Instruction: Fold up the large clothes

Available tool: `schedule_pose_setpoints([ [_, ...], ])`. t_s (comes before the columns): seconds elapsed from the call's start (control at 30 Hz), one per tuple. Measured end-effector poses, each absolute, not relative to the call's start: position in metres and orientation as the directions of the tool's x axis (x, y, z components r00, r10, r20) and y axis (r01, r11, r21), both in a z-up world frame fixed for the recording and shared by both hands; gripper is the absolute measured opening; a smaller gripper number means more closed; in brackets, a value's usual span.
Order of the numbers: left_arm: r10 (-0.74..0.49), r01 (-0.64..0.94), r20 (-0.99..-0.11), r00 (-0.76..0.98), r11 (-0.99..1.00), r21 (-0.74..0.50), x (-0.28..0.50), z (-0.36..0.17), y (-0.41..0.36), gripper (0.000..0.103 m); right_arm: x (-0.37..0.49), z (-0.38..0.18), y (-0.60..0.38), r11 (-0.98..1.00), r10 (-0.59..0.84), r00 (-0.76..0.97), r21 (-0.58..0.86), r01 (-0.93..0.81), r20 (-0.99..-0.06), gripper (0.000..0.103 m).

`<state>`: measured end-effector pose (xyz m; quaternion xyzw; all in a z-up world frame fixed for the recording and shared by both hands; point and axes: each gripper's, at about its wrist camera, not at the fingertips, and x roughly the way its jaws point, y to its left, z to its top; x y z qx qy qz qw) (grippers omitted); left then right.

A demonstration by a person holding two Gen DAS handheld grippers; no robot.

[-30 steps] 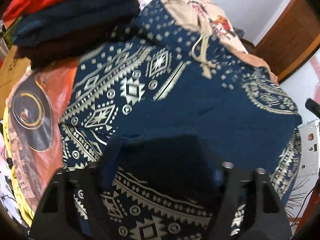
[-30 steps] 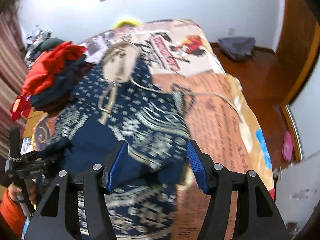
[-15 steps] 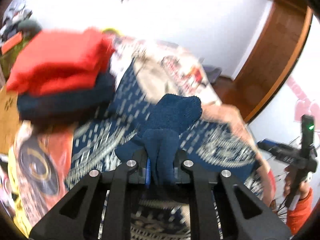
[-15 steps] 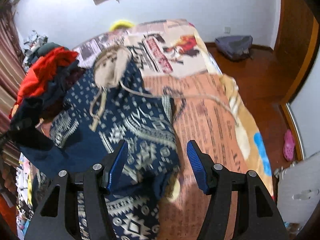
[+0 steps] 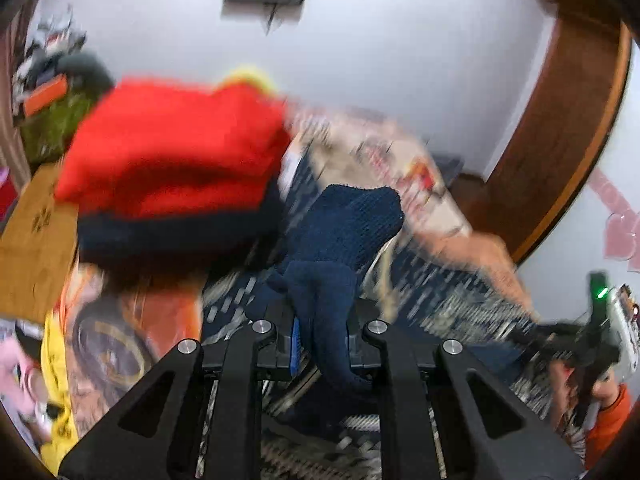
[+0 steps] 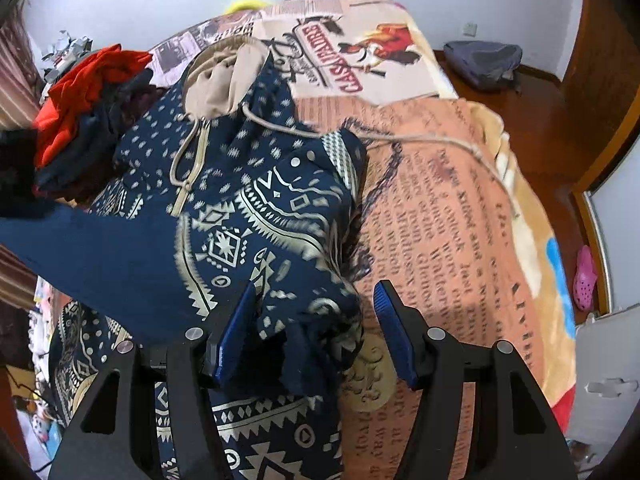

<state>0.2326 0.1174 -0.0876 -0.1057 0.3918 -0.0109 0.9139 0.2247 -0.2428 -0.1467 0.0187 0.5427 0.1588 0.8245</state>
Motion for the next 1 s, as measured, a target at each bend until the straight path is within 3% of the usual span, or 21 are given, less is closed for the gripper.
schedule_pose_setpoints([
  [0.23,-0.104,-0.145,-0.846,0.523,0.967,-0.209,0.211,-0.167,0.150,0.021,0.219,-0.153,-0.236,0.952,0.258,0.369,0.171,-0.254,-0.893,0.067],
  [0.6,-0.022,-0.196,-0.917,0.399,0.975,-0.108,0.162,-0.221,0.174,0.057,0.215,-0.155,-0.235,0.955,0.243,0.394,0.148,-0.256,-0.886,0.067],
  [0.87,0.069,-0.142,-0.898,0.435,0.990,0.007,0.167,-0.181,0.168,0.059,0.219,-0.147,-0.232,0.959,0.226,0.377,0.138,-0.248,-0.898,0.067],
  [1.0,0.056,-0.103,-0.859,0.508,0.995,0.004,0.178,-0.147,0.154,0.059,0.220,-0.128,-0.230,0.958,0.222,0.419,0.116,-0.263,-0.881,0.067],
])
